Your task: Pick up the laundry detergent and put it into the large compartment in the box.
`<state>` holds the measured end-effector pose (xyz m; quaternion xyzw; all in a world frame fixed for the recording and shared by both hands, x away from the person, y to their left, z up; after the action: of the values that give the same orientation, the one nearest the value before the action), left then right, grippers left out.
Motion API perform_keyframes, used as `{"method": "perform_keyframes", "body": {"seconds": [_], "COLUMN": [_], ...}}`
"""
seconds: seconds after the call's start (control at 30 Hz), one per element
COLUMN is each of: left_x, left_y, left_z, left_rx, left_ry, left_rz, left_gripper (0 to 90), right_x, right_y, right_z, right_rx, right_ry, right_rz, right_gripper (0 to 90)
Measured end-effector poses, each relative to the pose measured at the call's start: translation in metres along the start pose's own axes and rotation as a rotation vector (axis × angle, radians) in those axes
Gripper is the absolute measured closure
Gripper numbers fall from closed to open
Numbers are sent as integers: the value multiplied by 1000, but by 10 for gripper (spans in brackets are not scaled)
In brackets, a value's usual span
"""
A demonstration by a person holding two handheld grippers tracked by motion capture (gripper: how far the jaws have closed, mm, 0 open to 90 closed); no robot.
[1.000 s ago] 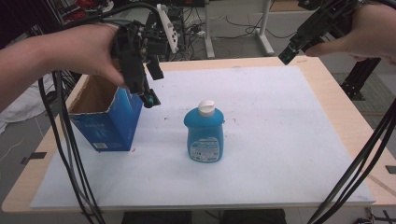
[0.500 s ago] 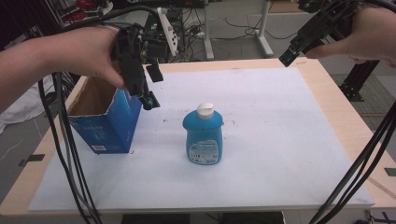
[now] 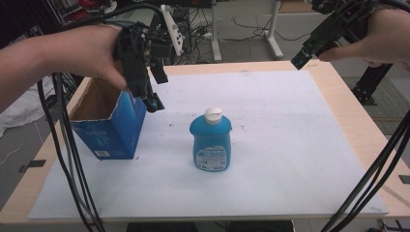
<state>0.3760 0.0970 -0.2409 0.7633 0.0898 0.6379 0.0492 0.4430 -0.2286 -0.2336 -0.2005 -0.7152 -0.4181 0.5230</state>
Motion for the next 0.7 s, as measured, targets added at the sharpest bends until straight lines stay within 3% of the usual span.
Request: {"method": "perform_keyframes", "body": {"seconds": [0.4,0.7], "left_x": [1,-5], "left_y": [10,27], "left_z": [-2,-4], "left_rx": [-17,-61], "left_ry": [1,-7], "left_rz": [0,8], "left_gripper": [169,169], "right_x": [0,2], "right_y": [-2,-4], "right_z": [-2,-2], "right_rx": [0,-3], "right_ry": [-3,-6], "right_rz": [1,-9], "right_gripper": [189,189]}}
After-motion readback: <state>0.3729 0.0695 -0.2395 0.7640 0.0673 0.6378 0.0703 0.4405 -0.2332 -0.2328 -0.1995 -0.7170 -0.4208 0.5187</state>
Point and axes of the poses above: each handheld gripper's, and its own axes: x roughly backward along the jaws, y roughly out of its top, z roughly to its left, the point moved 4 cm from there along -x, roughly forward along the jaws, and after that the axes turned 10 degrees about -y, right-handed, at the moved point
